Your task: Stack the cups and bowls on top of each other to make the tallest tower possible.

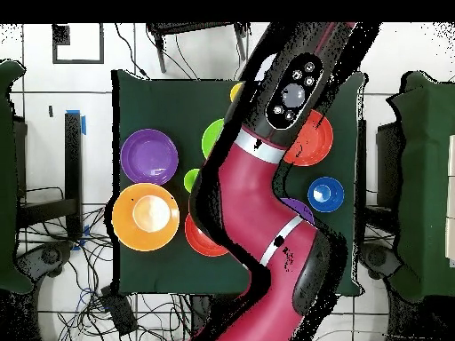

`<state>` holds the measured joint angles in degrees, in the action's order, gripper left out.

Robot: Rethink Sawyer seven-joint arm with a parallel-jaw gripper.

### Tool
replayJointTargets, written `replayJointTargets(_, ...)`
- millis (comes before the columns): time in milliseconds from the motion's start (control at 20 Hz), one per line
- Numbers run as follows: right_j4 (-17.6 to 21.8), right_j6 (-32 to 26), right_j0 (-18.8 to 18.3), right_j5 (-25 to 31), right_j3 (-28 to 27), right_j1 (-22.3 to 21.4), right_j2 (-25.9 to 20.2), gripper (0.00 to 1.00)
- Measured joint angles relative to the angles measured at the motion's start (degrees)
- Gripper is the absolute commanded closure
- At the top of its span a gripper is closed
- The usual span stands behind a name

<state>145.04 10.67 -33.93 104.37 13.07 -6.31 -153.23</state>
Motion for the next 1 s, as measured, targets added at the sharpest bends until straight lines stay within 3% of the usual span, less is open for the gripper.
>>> replayJointTargets(200, -1.64, 0.00, 0.00, 2.33, 0.07, -1.25, 2.01, 1.00)
replayJointTargets(600, -9.31, 0.04, -0.01, 9.35, 1.12, -4.74, 7.88, 1.00)
replayJointTargets(1000, -13.54, 0.04, -0.03, 10.43, 1.66, -6.11, 11.59, 1.00)
